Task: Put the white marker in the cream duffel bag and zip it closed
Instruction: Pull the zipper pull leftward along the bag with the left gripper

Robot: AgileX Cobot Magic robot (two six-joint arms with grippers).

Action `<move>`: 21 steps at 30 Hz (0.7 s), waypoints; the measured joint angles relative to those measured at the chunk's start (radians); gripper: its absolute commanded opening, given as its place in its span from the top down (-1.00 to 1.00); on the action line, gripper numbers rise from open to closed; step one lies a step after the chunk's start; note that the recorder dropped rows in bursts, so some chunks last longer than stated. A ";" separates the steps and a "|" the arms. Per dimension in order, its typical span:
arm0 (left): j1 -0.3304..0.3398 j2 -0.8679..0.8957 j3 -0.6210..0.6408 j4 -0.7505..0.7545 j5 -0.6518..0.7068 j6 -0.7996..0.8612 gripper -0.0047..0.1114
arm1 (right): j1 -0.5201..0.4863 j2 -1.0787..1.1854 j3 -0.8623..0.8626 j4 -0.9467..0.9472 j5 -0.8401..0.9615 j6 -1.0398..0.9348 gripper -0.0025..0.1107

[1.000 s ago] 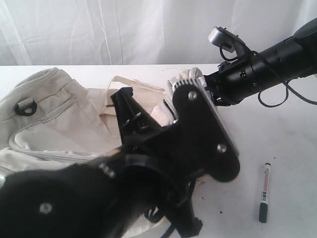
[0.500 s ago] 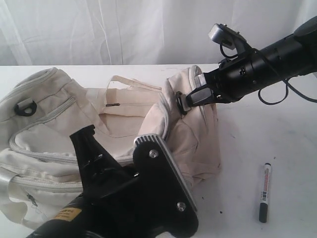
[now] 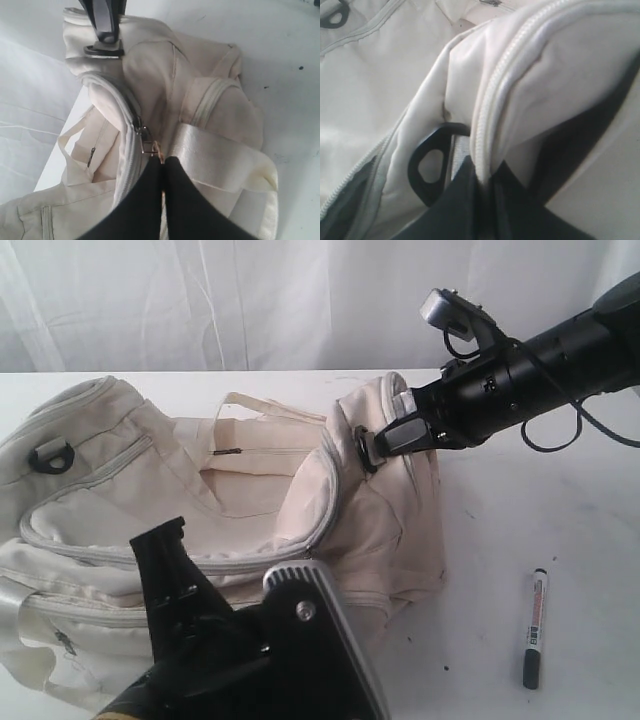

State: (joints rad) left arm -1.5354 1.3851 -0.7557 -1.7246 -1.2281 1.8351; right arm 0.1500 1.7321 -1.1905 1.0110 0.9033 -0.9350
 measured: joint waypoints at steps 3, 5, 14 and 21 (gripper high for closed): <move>-0.001 0.000 0.029 0.000 0.000 -0.005 0.92 | 0.000 0.000 0.000 0.000 0.000 0.000 0.96; -0.001 0.000 0.038 0.000 0.000 -0.017 0.92 | 0.000 0.000 0.000 0.000 0.000 0.000 0.96; -0.004 0.000 0.038 0.000 0.002 -0.025 0.92 | 0.000 -0.002 0.000 -0.002 0.004 -0.019 0.39; -0.006 0.000 0.038 0.000 0.004 -0.025 0.92 | 0.000 -0.055 -0.002 -0.004 0.008 -0.028 0.02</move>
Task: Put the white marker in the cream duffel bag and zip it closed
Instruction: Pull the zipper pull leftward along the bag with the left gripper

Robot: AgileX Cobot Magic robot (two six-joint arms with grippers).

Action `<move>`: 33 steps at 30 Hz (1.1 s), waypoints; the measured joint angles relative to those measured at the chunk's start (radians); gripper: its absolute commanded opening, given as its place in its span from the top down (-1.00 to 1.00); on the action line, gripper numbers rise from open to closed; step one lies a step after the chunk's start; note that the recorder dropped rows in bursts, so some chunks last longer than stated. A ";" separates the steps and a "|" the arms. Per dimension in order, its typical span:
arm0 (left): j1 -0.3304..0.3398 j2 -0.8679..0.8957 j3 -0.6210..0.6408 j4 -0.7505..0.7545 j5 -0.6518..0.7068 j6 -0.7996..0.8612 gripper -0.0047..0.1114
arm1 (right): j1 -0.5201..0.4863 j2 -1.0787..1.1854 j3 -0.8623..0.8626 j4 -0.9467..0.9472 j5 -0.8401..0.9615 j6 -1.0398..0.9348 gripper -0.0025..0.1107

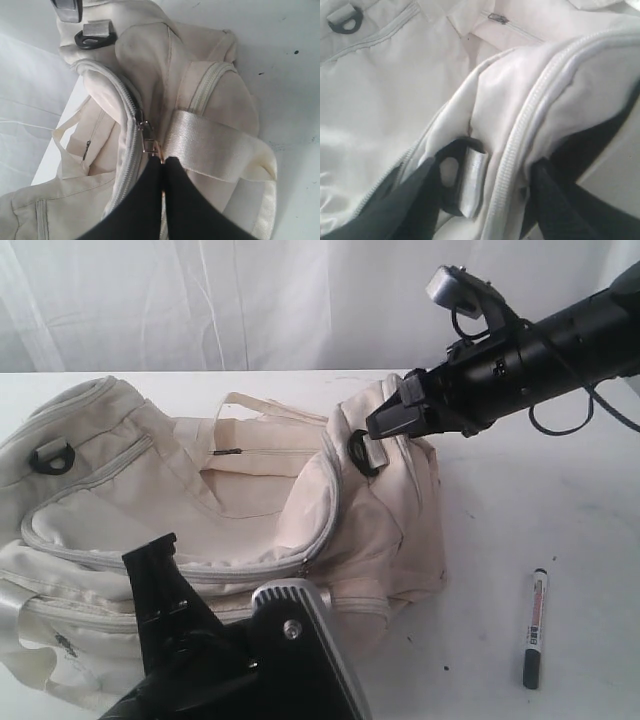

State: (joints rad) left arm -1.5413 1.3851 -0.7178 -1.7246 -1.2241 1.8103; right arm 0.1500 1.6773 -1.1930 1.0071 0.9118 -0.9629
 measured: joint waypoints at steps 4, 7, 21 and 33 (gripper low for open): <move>0.000 0.000 0.000 0.000 0.001 -0.001 0.92 | 0.000 -0.050 0.000 -0.002 0.002 0.029 0.02; 0.000 0.000 0.000 0.000 0.001 -0.005 0.92 | 0.000 -0.091 0.000 -0.002 0.027 0.054 0.02; 0.000 0.000 0.000 0.000 0.001 -0.023 0.92 | 0.138 -0.166 0.000 -0.106 0.052 0.195 0.03; 0.000 0.000 0.000 0.000 0.001 -0.044 0.92 | 0.220 -0.166 0.029 -0.234 -0.015 0.385 0.03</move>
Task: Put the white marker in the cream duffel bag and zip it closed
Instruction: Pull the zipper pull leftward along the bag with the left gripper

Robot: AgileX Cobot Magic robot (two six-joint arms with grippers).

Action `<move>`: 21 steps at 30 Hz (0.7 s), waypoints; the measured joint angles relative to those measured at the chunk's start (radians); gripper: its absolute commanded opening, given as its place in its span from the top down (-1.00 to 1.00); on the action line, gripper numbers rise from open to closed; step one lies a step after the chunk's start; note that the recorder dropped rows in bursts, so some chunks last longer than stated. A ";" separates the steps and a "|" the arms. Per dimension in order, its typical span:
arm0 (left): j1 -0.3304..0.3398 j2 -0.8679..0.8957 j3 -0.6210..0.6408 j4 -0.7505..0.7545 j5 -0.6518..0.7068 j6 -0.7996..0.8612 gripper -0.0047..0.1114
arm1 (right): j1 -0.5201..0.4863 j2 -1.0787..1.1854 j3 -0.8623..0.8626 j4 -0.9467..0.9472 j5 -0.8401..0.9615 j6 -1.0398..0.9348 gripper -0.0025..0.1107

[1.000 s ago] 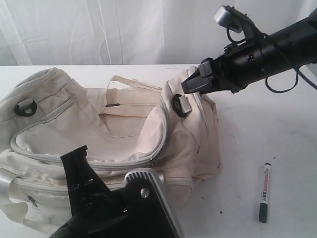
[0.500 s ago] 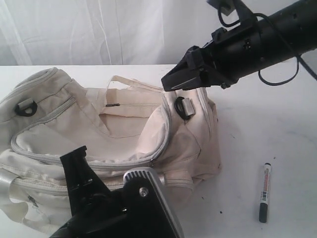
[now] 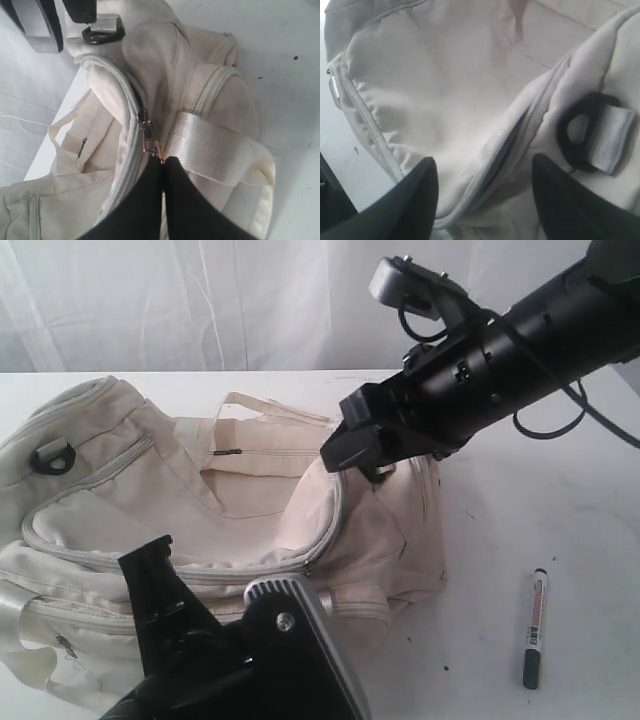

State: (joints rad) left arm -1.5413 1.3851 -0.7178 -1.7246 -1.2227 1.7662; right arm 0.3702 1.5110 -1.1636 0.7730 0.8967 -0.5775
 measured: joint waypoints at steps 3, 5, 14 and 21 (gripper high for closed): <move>0.000 0.000 0.000 0.000 0.000 -0.021 0.92 | 0.035 0.000 0.024 -0.002 -0.030 0.007 0.03; 0.000 0.000 0.000 0.000 0.000 -0.027 0.92 | 0.051 0.000 0.037 -0.002 -0.057 0.009 0.03; 0.000 0.000 0.000 0.000 0.000 -0.031 0.92 | 0.061 0.076 0.057 -0.004 -0.110 0.017 0.03; 0.000 0.000 0.000 0.000 0.000 -0.031 0.92 | 0.061 0.135 0.057 -0.004 -0.112 0.022 0.17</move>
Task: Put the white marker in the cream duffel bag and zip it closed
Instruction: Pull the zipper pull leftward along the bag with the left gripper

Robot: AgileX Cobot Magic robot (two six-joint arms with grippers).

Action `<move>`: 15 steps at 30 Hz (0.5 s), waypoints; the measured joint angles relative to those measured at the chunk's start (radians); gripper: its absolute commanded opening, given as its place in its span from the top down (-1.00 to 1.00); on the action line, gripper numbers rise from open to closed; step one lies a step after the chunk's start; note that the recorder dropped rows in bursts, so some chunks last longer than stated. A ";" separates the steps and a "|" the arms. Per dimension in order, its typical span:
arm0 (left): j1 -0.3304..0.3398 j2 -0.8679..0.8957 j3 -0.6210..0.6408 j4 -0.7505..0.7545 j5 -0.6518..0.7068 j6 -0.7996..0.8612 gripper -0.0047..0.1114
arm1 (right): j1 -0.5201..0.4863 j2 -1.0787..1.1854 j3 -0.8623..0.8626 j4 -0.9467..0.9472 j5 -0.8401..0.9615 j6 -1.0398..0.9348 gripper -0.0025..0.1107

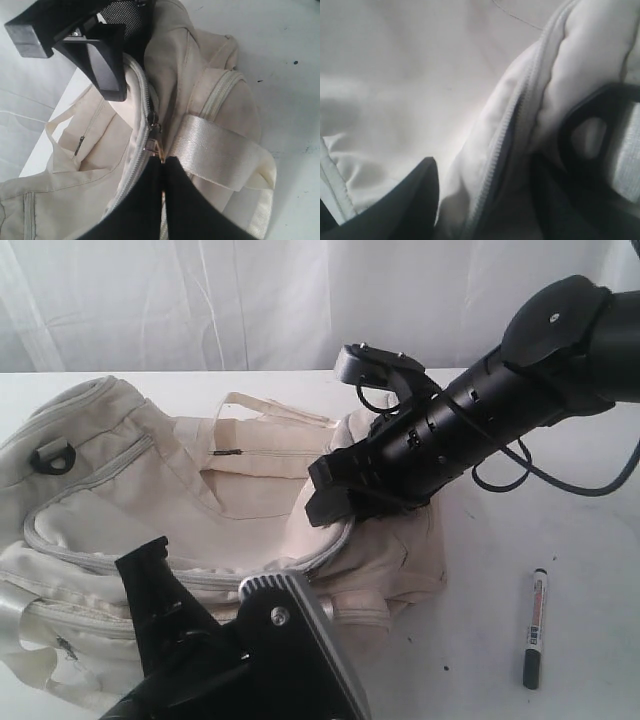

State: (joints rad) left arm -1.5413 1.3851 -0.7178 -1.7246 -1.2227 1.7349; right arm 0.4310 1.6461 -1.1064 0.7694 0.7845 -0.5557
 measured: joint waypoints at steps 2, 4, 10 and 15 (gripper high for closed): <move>0.000 0.000 0.000 0.000 0.000 0.000 0.92 | 0.000 0.004 0.000 0.000 -0.007 0.002 0.37; 0.000 0.000 0.000 0.000 0.000 0.000 0.92 | 0.000 0.004 0.000 0.000 -0.018 0.002 0.57; 0.000 -0.002 0.000 0.000 0.000 0.000 0.92 | 0.000 0.005 0.000 0.000 -0.051 -0.012 0.96; 0.000 -0.056 0.005 0.000 0.000 0.000 0.92 | -0.006 0.003 0.000 0.004 -0.063 -0.012 0.96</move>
State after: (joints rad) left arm -1.5413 1.3288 -0.7132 -1.7246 -1.2227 1.7349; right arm 0.4254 1.6489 -1.1064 0.7737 0.7215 -0.5673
